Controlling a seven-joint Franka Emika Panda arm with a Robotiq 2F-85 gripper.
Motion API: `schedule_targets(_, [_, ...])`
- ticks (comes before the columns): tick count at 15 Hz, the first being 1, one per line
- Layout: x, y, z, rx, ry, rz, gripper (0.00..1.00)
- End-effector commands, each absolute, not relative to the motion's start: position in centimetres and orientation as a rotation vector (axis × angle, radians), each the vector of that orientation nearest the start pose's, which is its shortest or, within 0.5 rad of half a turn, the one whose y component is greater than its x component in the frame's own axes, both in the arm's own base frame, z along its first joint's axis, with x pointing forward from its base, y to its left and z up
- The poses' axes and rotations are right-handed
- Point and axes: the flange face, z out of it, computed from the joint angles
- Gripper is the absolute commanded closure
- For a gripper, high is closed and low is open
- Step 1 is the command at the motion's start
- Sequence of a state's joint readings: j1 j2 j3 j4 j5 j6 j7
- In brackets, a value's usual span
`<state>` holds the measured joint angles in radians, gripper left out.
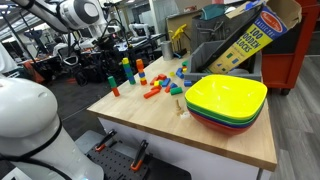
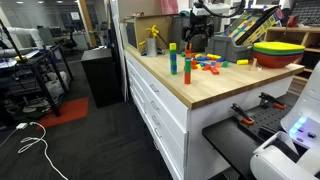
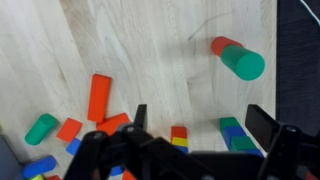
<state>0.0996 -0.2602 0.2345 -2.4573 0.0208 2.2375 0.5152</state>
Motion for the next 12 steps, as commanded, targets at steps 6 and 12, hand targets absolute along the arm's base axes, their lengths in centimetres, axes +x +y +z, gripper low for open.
schedule_targets(6, [43.1,10.4,39.6,-3.299,0.404,-0.029,0.0])
schedule_targets(12, [42.7,10.8,38.6,-3.256,0.338,0.041,0.0])
